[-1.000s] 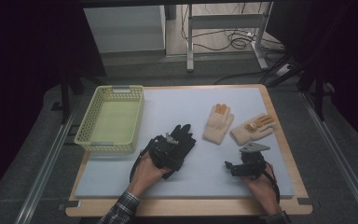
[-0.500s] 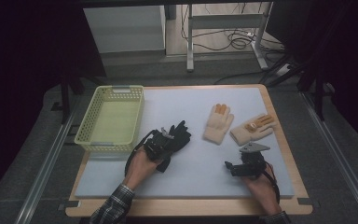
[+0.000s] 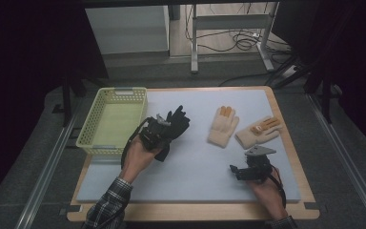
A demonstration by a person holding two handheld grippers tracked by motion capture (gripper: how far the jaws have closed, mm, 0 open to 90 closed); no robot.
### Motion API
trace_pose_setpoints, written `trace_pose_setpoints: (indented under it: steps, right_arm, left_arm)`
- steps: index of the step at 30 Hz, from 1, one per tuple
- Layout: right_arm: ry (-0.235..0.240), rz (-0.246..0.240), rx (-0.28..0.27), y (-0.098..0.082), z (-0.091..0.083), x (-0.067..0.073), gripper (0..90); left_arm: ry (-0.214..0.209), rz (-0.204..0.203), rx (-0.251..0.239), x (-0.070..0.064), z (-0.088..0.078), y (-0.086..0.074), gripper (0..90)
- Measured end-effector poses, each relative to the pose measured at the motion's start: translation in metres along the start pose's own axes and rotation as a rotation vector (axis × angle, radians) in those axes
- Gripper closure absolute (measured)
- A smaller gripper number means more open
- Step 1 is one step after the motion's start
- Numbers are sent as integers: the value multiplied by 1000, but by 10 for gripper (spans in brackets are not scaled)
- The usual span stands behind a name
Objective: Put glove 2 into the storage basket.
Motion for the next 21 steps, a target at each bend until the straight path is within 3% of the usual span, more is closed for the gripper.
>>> trace_pose_setpoints:
  steps: [7,10,11,12,14,21]
  right_arm:
    - [0,0,-3,0,0,0,135]
    - [0,0,-3,0,0,0,135]
    - [0,0,-3,0,0,0,135]
    - [0,1,-3,0,0,0,135]
    - [0,1,-2,0,0,0,135]
    - [0,-1,-3,0,0,0,135]
  left_arm:
    - [55,-20,-16,23,-22,19,619]
    - [96,-43,-32,44,-37,29,617]
    - [96,-43,-32,44,-37,29,615]
    - [120,-51,-38,56,-43,32,614]
    - [144,-75,-51,68,-49,36,613]
    - [196,-143,-55,110,-60,36,607]
Point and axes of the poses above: each handheld gripper's, and its own axes: z roughly forward along the jaws, y roughly out of its top, x roughly to its left, the point moved 7 cm from there along z, roughly forward along the jaws, and after that the axes turned 14 degrees about -z, right-handed, at the moved point
